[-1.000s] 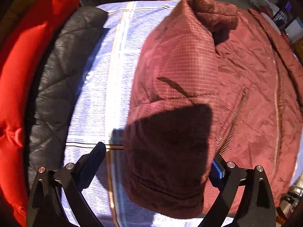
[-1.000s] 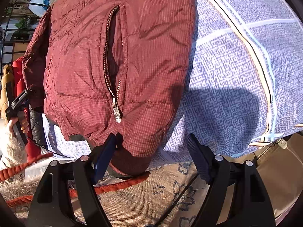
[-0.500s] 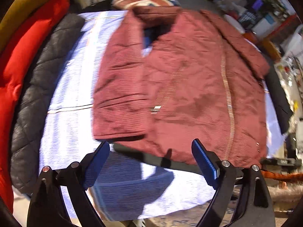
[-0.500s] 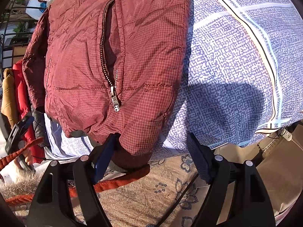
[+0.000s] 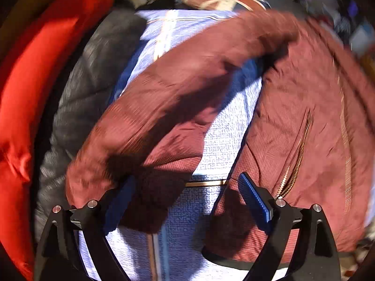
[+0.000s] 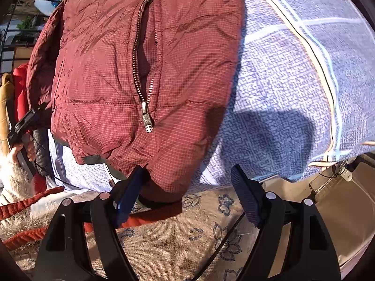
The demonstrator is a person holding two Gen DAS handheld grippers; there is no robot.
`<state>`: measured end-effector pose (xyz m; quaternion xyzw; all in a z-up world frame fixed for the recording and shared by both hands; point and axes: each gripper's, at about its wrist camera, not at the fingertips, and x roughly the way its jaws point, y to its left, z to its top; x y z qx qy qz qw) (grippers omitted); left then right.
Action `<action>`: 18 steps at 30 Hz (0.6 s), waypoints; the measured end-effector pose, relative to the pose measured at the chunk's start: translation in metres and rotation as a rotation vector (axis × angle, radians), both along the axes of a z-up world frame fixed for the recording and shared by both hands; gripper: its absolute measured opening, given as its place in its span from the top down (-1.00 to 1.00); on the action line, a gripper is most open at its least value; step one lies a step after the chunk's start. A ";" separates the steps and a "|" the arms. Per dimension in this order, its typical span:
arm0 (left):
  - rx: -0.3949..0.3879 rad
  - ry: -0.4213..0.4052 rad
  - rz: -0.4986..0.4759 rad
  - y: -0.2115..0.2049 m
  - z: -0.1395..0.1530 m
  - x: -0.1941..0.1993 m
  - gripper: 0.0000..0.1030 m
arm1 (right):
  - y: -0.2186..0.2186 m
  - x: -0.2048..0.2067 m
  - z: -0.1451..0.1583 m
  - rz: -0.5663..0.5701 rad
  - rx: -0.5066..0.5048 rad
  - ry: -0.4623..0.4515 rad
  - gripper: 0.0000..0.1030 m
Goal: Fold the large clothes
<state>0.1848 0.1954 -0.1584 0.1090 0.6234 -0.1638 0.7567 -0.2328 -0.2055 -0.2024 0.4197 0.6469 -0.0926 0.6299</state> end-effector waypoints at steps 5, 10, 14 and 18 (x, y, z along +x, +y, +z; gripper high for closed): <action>-0.034 0.103 -0.212 -0.029 -0.009 -0.027 -0.69 | -0.006 -0.011 -0.007 -0.053 0.044 -0.005 -0.48; 0.029 0.147 -0.205 -0.030 -0.043 -0.046 -0.71 | -0.005 -0.007 -0.015 -0.056 0.086 -0.011 -0.48; -0.025 0.188 -0.130 -0.018 -0.048 -0.049 -0.64 | 0.006 -0.002 -0.020 -0.028 0.110 -0.020 -0.45; -0.060 0.205 -0.157 -0.022 -0.039 -0.057 0.09 | 0.013 0.004 -0.023 -0.020 0.142 -0.038 0.25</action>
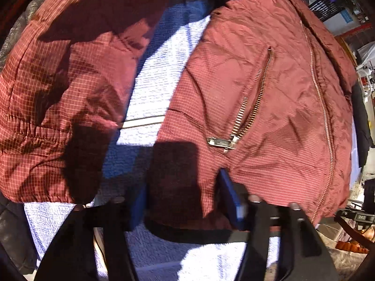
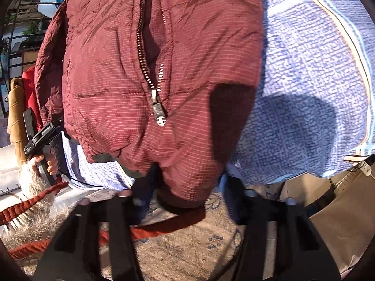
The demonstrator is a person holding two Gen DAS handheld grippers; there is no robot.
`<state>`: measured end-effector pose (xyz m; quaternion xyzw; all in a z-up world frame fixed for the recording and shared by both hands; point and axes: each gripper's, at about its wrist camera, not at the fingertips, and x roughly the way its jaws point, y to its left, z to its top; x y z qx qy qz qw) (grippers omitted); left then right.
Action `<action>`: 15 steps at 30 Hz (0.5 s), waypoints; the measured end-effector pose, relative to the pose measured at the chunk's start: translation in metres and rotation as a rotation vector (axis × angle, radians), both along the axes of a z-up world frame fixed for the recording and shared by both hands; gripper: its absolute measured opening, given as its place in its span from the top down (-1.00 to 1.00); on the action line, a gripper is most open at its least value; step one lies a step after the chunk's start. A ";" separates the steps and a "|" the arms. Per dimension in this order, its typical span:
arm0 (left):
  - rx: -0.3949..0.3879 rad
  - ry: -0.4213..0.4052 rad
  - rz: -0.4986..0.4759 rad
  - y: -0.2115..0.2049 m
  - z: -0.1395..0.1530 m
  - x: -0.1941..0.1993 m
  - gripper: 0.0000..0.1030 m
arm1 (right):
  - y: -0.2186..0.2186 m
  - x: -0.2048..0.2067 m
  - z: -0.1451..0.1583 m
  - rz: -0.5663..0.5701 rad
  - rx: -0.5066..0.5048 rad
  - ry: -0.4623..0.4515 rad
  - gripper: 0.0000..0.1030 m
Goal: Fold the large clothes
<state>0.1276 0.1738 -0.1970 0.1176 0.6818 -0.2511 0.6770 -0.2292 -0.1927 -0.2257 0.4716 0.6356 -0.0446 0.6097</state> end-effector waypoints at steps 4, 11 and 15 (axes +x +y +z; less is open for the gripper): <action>0.010 -0.037 -0.026 -0.006 0.020 -0.012 0.61 | -0.004 -0.001 0.017 -0.026 0.002 -0.071 0.63; -0.071 -0.013 -0.174 -0.025 0.061 -0.061 0.71 | -0.028 -0.028 0.067 0.027 -0.076 -0.120 0.70; -0.071 0.048 -0.282 -0.032 0.062 -0.101 0.71 | -0.050 -0.052 0.078 0.046 -0.135 -0.062 0.70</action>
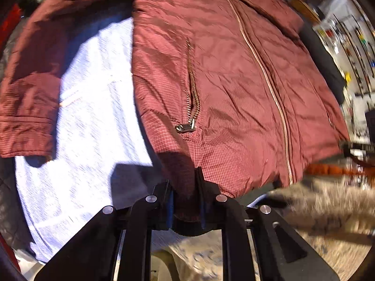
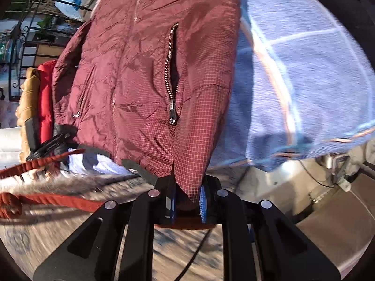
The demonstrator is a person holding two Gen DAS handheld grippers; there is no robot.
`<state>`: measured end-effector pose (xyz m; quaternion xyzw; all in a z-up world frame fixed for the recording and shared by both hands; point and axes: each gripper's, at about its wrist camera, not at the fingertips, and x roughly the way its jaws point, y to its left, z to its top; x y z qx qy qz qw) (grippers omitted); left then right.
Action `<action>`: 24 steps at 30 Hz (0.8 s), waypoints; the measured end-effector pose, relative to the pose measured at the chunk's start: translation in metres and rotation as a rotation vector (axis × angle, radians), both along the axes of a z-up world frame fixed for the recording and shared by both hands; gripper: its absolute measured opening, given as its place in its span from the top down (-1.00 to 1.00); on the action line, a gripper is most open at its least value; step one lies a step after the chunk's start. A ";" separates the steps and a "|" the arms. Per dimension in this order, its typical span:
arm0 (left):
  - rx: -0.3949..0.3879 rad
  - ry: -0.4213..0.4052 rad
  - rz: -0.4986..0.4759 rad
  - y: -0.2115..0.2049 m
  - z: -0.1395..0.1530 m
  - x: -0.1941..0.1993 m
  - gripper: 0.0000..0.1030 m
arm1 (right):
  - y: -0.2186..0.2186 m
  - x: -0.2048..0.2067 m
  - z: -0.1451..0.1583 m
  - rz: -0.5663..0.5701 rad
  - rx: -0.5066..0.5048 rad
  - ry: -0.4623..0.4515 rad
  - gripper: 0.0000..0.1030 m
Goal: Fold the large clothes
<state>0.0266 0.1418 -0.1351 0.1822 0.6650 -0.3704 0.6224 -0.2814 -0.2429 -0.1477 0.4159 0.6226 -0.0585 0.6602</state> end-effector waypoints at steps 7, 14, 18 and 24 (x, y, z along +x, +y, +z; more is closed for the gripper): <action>0.073 0.005 0.046 0.005 -0.029 -0.008 0.27 | -0.029 -0.030 -0.029 -0.052 0.000 0.105 0.66; 0.065 -0.153 0.171 0.030 0.014 0.041 -0.53 | -0.032 -0.016 -0.018 -0.028 -0.200 0.212 0.00; 0.096 -0.279 0.249 0.029 0.038 0.069 -0.71 | -0.054 -0.002 0.023 -0.028 -0.345 0.164 -0.07; 0.016 -0.338 0.287 -0.047 0.068 0.079 -0.74 | -0.077 0.052 0.089 0.003 -0.524 0.029 -0.21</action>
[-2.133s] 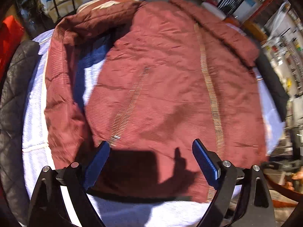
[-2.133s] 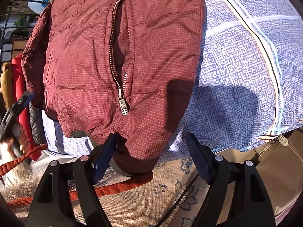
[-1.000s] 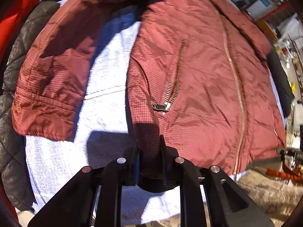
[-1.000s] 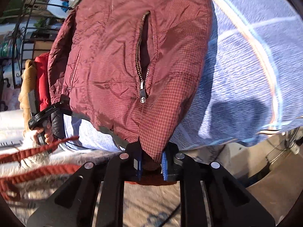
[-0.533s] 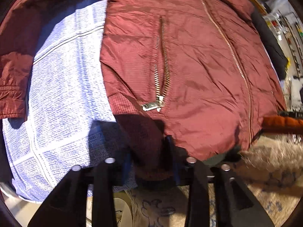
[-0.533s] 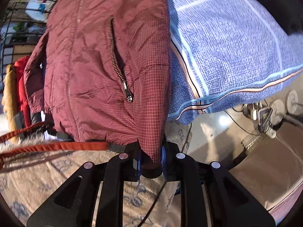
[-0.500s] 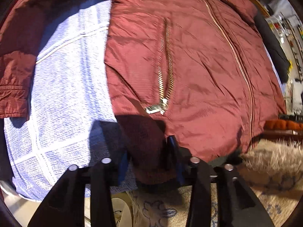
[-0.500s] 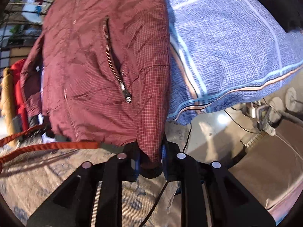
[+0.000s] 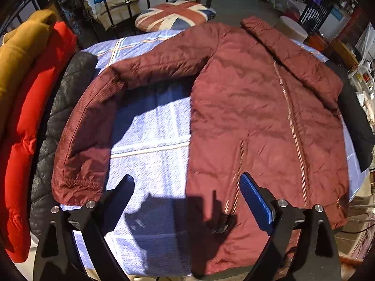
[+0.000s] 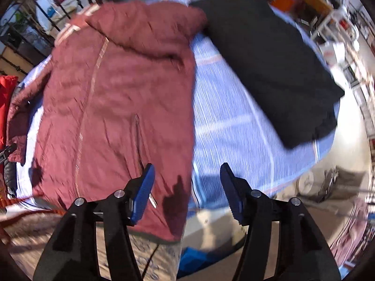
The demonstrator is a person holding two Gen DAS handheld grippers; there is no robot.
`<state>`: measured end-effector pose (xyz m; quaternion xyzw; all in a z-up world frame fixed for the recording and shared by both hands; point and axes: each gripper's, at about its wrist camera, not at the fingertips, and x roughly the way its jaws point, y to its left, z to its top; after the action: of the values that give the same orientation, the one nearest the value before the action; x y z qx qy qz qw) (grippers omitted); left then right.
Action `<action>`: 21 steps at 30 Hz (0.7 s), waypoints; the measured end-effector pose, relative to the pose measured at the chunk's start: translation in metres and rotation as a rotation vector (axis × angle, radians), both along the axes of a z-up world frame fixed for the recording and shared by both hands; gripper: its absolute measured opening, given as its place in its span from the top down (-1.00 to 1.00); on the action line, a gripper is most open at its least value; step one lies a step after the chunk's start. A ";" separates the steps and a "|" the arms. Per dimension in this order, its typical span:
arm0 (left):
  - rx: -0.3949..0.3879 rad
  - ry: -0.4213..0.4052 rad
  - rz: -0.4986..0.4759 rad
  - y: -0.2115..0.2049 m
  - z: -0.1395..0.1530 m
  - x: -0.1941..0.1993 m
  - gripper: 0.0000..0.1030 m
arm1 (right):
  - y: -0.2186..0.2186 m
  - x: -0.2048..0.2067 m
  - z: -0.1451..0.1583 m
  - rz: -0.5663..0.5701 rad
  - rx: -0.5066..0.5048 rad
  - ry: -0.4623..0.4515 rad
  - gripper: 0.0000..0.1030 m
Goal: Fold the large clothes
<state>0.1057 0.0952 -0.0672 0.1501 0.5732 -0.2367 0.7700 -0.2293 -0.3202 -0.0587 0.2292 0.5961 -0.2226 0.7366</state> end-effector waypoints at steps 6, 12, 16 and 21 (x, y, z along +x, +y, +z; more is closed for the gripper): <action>-0.065 -0.032 -0.042 -0.067 0.012 -0.017 -0.79 | 0.003 0.087 0.031 0.147 -0.065 -0.118 -0.24; 0.031 -0.078 -0.072 -0.083 0.010 -0.035 -0.79 | 0.017 0.164 0.029 0.248 -0.091 -0.197 -0.24; 0.095 -0.081 -0.040 -0.065 0.007 -0.033 -0.79 | 0.023 0.217 0.011 0.306 -0.111 -0.199 -0.24; 0.150 -0.069 0.053 -0.037 0.011 -0.024 -0.79 | 0.043 0.293 -0.044 0.444 -0.166 -0.146 -0.24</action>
<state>0.0813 0.0582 -0.0564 0.2003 0.5663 -0.1671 0.7818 0.0636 -0.2776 -0.1027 0.0467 0.5568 -0.0863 0.8249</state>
